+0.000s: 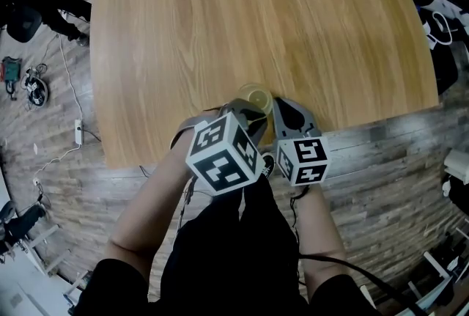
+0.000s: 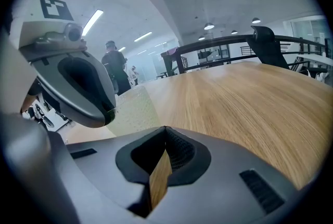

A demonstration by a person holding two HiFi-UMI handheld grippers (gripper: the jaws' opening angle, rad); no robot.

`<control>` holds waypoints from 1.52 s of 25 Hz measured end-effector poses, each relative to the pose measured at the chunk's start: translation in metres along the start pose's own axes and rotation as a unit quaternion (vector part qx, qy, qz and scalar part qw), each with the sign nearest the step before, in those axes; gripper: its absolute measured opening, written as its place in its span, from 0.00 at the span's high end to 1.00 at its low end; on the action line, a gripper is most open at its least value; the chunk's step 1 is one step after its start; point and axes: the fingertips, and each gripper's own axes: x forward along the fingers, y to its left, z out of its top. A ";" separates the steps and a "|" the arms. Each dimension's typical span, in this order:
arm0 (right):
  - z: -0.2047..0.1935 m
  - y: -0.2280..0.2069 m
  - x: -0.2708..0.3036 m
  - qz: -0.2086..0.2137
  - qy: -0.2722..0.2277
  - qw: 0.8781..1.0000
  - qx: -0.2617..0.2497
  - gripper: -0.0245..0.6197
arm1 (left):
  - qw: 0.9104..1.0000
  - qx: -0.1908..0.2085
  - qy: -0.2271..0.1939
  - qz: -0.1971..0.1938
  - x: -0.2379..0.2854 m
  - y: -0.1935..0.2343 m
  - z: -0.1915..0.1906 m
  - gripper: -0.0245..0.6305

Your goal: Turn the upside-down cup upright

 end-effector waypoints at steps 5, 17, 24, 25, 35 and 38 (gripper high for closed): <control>0.001 -0.001 -0.001 0.002 0.002 1.000 -0.002 0.94 | 1.000 0.008 0.001 0.001 0.002 -0.003 0.003 0.92; 0.004 -0.001 -0.002 -0.002 -0.003 1.000 -0.003 0.94 | 0.999 0.017 -0.024 0.026 -0.005 0.000 0.007 0.87; 0.020 -0.004 -0.018 -0.017 -0.020 1.000 -0.007 0.94 | 0.991 0.005 -0.095 0.095 -0.033 0.017 0.019 0.95; 0.025 -0.004 -0.022 -0.020 -0.025 0.999 -0.008 0.94 | 0.988 -0.003 -0.110 0.103 -0.038 0.019 0.020 0.95; 0.096 0.036 -0.099 -0.031 -0.131 0.990 -0.028 0.94 | 0.907 -0.077 -0.317 0.267 -0.127 0.028 0.042 0.95; 0.115 0.060 -0.125 -0.032 -0.162 0.985 -0.043 0.94 | 0.875 -0.070 -0.357 0.320 -0.160 0.017 0.045 0.95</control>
